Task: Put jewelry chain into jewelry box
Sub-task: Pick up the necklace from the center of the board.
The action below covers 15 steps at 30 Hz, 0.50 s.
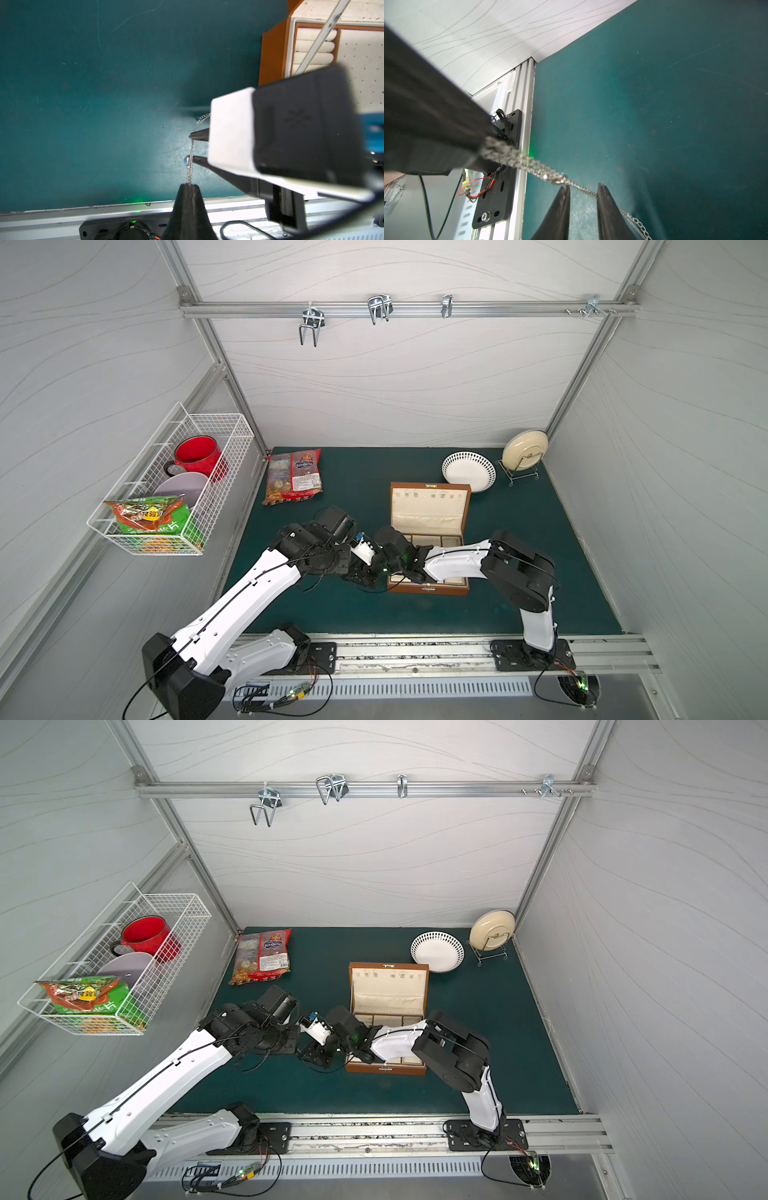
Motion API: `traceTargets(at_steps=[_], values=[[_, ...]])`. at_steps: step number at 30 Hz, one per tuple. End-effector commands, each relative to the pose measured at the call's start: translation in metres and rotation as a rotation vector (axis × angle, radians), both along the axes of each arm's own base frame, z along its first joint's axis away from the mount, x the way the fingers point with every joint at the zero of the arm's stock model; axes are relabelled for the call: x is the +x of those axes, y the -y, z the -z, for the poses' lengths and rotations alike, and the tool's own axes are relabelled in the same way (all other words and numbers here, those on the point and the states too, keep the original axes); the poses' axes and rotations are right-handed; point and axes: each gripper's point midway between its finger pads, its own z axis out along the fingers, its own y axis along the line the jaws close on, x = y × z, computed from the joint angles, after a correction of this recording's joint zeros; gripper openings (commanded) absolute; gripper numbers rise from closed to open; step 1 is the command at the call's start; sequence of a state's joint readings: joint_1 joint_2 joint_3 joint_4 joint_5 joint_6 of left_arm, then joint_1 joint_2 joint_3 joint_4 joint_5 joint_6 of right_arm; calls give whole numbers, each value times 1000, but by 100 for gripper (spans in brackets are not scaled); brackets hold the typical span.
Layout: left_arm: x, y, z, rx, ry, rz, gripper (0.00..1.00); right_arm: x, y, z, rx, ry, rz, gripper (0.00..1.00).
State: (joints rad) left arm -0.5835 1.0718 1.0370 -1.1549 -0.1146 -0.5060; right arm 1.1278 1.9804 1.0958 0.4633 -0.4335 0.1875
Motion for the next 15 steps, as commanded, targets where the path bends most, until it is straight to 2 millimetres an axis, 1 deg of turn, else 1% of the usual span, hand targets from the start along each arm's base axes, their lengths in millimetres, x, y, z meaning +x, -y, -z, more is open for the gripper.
traceTargets(at_steps=[1,15], values=[[3,3,-14,-33,38,-3,0,-3,-9,-4,26,-5,-23,26],[4,5,-14,-40,35,-1,0,4,-14,-1,36,14,2,26]])
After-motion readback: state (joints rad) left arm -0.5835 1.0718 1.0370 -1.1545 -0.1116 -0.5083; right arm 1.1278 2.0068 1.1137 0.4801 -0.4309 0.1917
